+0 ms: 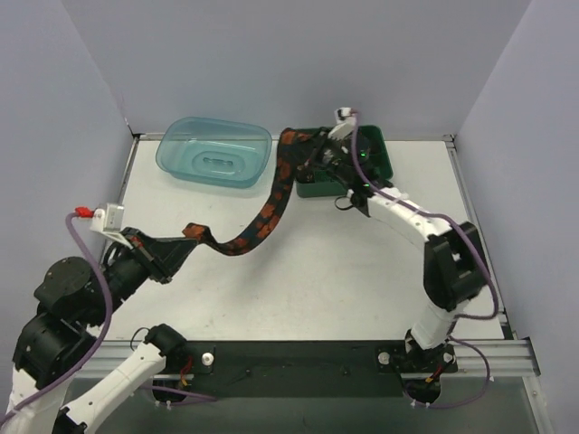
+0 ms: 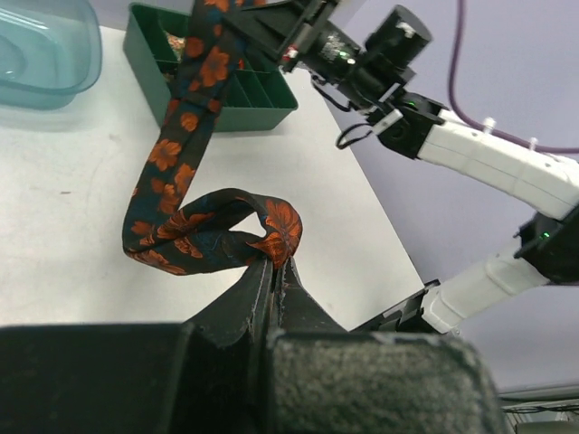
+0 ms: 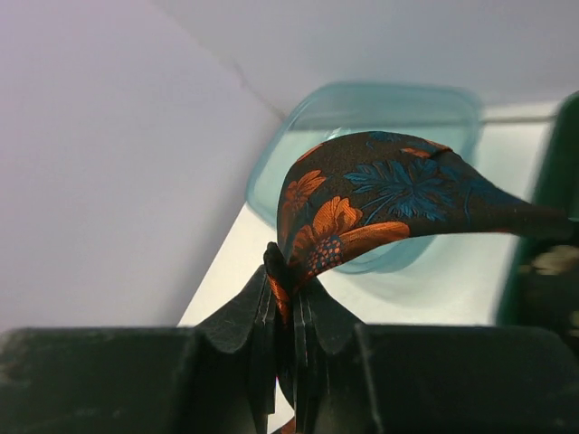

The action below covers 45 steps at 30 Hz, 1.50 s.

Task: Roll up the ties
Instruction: Place the tie at the center of the board.

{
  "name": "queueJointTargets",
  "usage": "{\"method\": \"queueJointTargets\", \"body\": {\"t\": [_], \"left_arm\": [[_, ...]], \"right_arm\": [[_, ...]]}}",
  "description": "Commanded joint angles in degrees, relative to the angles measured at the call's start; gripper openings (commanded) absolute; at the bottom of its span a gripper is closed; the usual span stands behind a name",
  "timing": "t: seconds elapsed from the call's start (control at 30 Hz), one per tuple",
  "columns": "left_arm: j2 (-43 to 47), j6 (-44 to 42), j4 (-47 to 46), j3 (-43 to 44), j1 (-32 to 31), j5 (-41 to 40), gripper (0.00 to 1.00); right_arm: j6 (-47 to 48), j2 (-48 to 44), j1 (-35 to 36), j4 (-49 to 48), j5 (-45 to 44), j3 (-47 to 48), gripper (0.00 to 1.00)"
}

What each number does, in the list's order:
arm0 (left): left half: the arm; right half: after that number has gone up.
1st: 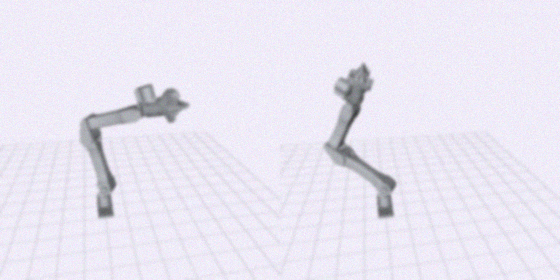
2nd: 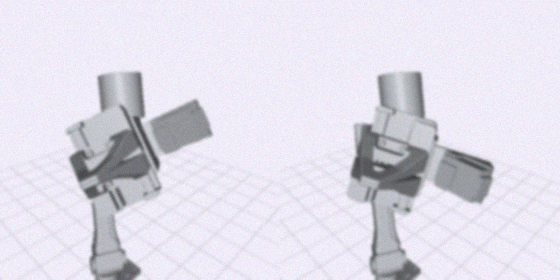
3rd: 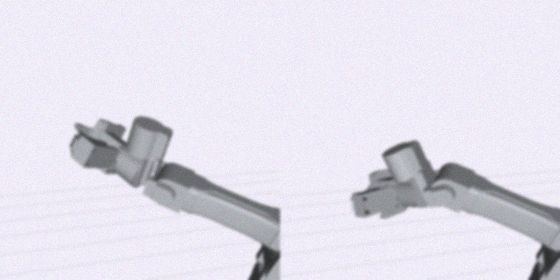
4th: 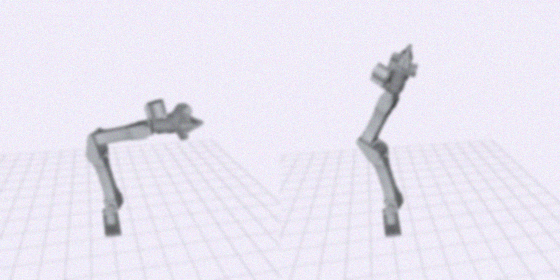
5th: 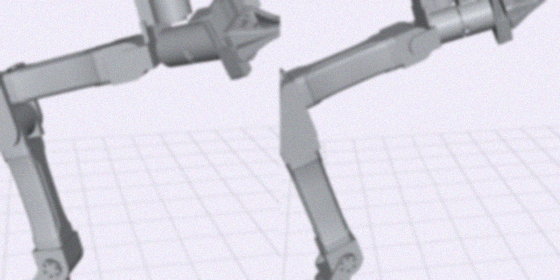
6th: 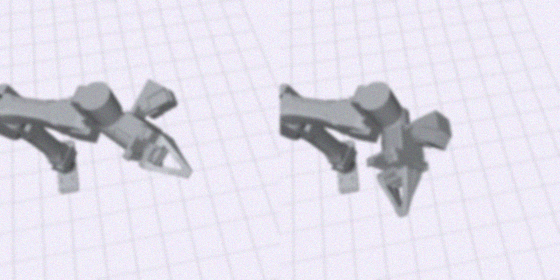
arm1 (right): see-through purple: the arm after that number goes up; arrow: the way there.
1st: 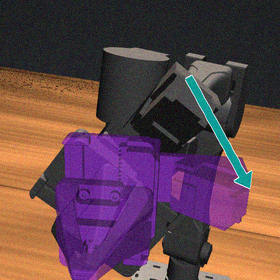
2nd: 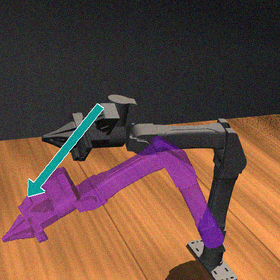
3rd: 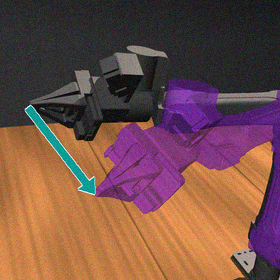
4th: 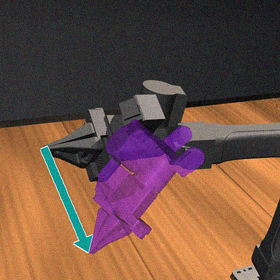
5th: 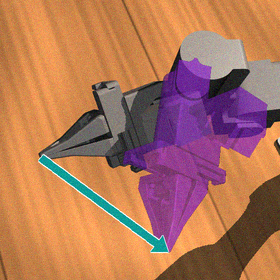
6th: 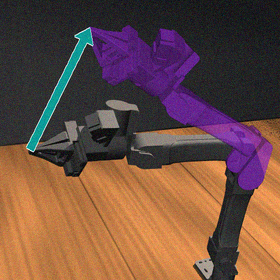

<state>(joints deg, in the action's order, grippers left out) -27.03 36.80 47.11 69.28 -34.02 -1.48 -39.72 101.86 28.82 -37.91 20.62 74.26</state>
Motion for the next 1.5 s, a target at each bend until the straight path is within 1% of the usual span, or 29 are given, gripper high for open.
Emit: {"method": "queueJointTargets", "body": {"t": [0.0, 0.03, 0.2, 0.23, 0.3, 0.33, 0.4, 0.43, 0.53, 0.63, 0.67, 0.8, 0.9, 1.07, 1.23, 1.37, 1.47], "left_arm": [[-7.0, -3.0, -13.5, -1.7, 0.2, 6.9, 0.0], [-9.2, -3.0, -16.6, -2.4, 0.2, 7.9, 0.0], [-15.5, -2.6, -25.7, -4.9, 0.2, 13.7, 0.0], [-17.9, -2.6, -28.0, -5.2, 0.2, 14.4, 0.0], [-20.3, -2.5, -29.8, -5.6, 0.2, 16.3, 0.0], [-23.1, -2.6, -30.5, -5.3, 0.4, 17.3, 0.0], [-26.0, -2.4, -30.7, -4.6, 0.4, 18.4, 0.0], [-28.3, -2.0, -32.4, -4.8, 0.4, 19.4, 0.0], [-32.8, -2.6, -32.6, -4.8, 1.0, 20.4, 0.0], [-36.3, -4.2, -30.7, -4.6, 2.1, 20.9, 0.0], [-36.9, -4.4, -30.6, -4.9, 3.6, 21.2, 0.0], [-38.8, -3.7, -31.6, -8.4, 8.8, 25.9, 0.0], [-39.3, -4.4, -31.7, -11.4, 11.9, 26.2, 0.0], [-39.8, -5.2, -31.4, -16.4, 15.7, 25.7, 0.0], [-39.7, -5.6, -29.1, -20.9, 20.8, 24.6, 0.0], [-38.7, -6.9, -25.8, -22.1, 24.7, 21.1, 0.0], [-38.5, -7.6, -24.4, -22.6, 27.2, 20.2, 0.0]], "right_arm": [[3.7, -12.1, -6.5, -0.1, -3.6, -8.1, 0.0], [4.6, -16.4, -7.5, 1.0, -4.1, -9.7, 0.0], [9.7, -29.1, -15.2, 8.6, -9.4, -20.7, 0.0], [10.1, -33.1, -18.5, 9.3, -10.2, -22.3, 0.0], [11.4, -36.8, -21.6, 11.4, -11.8, -27.2, 0.0], [11.9, -39.9, -24.1, 12.4, -12.4, -28.8, 0.0], [12.5, -42.5, -26.8, 14.9, -14.0, -32.7, 0.0], [13.2, -44.8, -28.6, 15.1, -14.4, -34.1, 0.0], [12.7, -48.0, -32.4, 15.5, -16.9, -39.1, 0.0], [10.1, -46.8, -37.2, 14.8, -16.2, -41.8, 0.0], [8.0, -45.8, -40.1, 13.8, -12.7, -42.3, 0.0], [4.6, -40.0, -43.9, 10.1, -6.6, -43.1, 0.0], [3.6, -36.1, -45.5, 8.2, -4.5, -43.6, 0.0], [2.8, -29.8, -45.9, 10.5, -3.9, -42.4, 0.0], [-1.0, -24.4, -46.0, 11.5, -1.9, -42.6, 0.0], [-2.1, -21.2, -45.5, 14.3, -0.7, -41.5, 0.01], [-1.8, -20.1, -45.0, 16.9, -1.9, -40.8, 0.03]]}}
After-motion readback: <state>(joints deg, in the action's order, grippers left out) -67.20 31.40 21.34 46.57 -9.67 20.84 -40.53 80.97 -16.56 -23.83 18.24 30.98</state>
